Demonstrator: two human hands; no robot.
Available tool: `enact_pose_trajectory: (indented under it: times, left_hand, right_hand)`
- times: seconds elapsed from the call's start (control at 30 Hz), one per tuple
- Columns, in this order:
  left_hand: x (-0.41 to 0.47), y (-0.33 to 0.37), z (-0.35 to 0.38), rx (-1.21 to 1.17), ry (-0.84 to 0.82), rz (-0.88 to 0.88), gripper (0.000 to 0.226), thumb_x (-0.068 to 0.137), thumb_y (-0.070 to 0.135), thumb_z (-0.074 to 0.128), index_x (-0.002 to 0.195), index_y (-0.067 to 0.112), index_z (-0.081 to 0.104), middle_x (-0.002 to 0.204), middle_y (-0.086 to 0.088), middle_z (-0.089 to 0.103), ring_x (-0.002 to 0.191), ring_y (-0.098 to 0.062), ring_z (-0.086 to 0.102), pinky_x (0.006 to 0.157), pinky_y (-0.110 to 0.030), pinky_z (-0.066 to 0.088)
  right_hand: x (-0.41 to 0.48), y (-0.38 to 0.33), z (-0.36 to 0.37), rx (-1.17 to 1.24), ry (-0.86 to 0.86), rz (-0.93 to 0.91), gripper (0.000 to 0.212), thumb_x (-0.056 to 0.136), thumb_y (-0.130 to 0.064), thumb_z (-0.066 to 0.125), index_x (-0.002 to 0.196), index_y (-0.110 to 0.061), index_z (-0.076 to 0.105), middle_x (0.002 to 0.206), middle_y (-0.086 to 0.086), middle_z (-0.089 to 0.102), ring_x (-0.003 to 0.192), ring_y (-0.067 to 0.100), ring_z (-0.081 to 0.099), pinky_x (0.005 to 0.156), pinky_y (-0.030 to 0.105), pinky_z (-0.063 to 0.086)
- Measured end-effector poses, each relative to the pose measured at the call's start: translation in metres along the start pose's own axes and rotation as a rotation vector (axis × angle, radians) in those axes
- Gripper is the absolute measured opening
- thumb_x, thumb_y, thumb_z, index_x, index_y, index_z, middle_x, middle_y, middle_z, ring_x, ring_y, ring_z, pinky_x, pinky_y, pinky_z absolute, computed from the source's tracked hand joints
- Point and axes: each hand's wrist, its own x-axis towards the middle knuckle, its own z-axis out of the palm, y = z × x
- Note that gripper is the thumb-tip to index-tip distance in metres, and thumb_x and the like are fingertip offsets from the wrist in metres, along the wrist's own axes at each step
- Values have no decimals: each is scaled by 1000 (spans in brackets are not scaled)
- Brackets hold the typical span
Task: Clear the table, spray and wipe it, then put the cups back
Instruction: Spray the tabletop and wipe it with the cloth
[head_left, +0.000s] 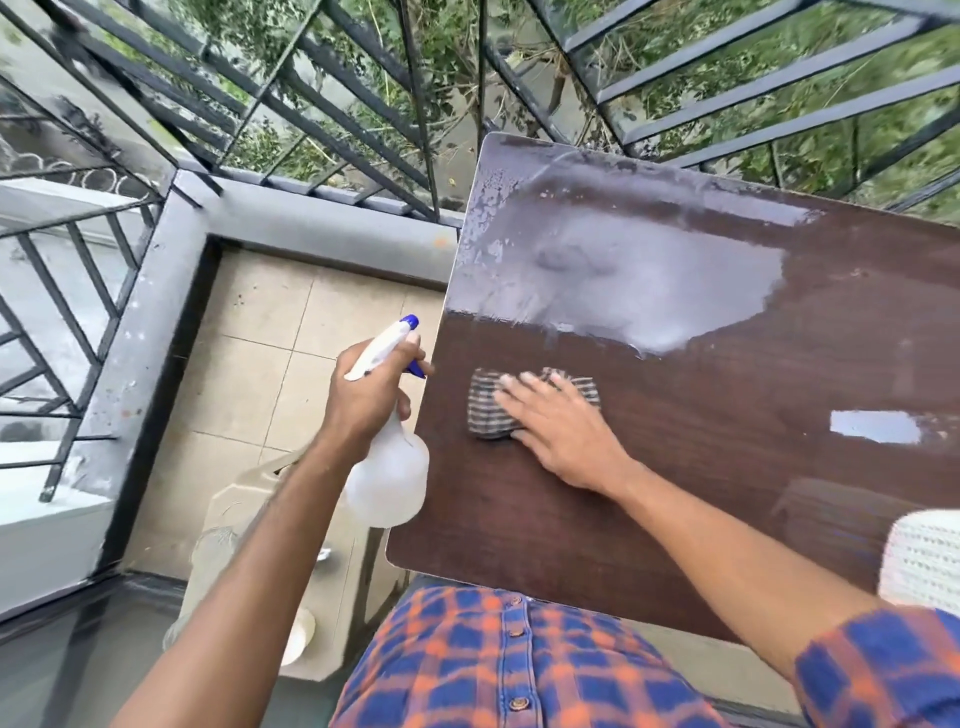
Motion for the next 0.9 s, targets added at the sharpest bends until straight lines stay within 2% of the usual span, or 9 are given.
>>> enact_pose_trajectory:
  times: [0.07, 0.17, 0.27, 0.37, 0.53, 0.63, 0.7, 0.8, 0.9]
  left_hand:
    - [1, 3, 7, 5, -31, 8, 25, 98, 34, 62, 102, 13, 73, 89, -9, 75, 42, -24, 43, 48, -22, 38]
    - [1, 8, 20, 17, -58, 30, 26, 97, 30, 62, 98, 7, 72, 88, -11, 75, 40, -23, 43, 50, -26, 39]
    - [-3, 12, 34, 38, -69, 57, 32, 99, 31, 63, 92, 0, 71, 85, -10, 75, 37, -19, 43, 45, -23, 39]
    - [-7, 14, 46, 43, -83, 68, 30, 98, 31, 64, 89, 3, 71, 87, -13, 75, 39, -17, 44, 44, -22, 39]
    - [-17, 12, 67, 96, -141, 121, 28, 99, 27, 63, 89, 3, 70, 88, -21, 73, 41, -14, 49, 46, -20, 40]
    - [-24, 7, 74, 89, -168, 99, 34, 99, 27, 62, 95, -6, 69, 92, -22, 74, 40, -17, 47, 43, -21, 39]
    - [-29, 4, 75, 109, -172, 100, 35, 100, 28, 61, 95, -6, 69, 92, -18, 75, 40, -22, 44, 43, -21, 38]
    - [-40, 0, 76, 101, -179, 113, 34, 100, 28, 61, 94, -4, 70, 92, -19, 74, 45, -25, 46, 43, -24, 39]
    - [-51, -7, 76, 104, -184, 116, 33, 100, 29, 62, 94, -3, 70, 91, -21, 73, 49, -26, 48, 44, -26, 40]
  right_hand:
    - [-27, 47, -12, 7, 68, 229, 57, 103, -40, 39, 157, -23, 31, 163, 2, 32, 149, 29, 33, 120, 51, 22]
    - [-50, 113, -36, 55, 180, 689, 59, 103, -41, 35, 157, -18, 31, 164, 7, 29, 149, 34, 30, 119, 54, 21]
    - [-30, 126, -46, 70, 209, 941, 60, 104, -41, 34, 158, -18, 27, 166, 6, 22, 151, 33, 25, 121, 56, 18]
    - [13, 88, -42, 77, 202, 886, 59, 102, -37, 43, 157, -21, 29, 166, 4, 23, 150, 30, 25, 119, 55, 18]
    - [15, -14, -11, 76, 22, 253, 60, 99, -33, 52, 156, -25, 33, 164, -1, 29, 149, 26, 29, 119, 55, 21]
    - [-44, -14, 5, 81, -14, 27, 56, 102, -36, 50, 155, -28, 35, 164, -5, 30, 150, 22, 30, 122, 48, 19]
    - [-80, 17, 5, 88, 36, 120, 54, 102, -38, 49, 154, -27, 38, 162, -4, 33, 148, 23, 34, 121, 49, 22]
    - [-120, 77, -11, 144, 189, 502, 55, 101, -41, 43, 154, -24, 39, 161, 3, 36, 147, 29, 35, 118, 56, 27]
    - [-124, 124, -30, 217, 269, 825, 58, 101, -39, 43, 155, -20, 37, 162, 8, 33, 148, 33, 31, 120, 52, 21]
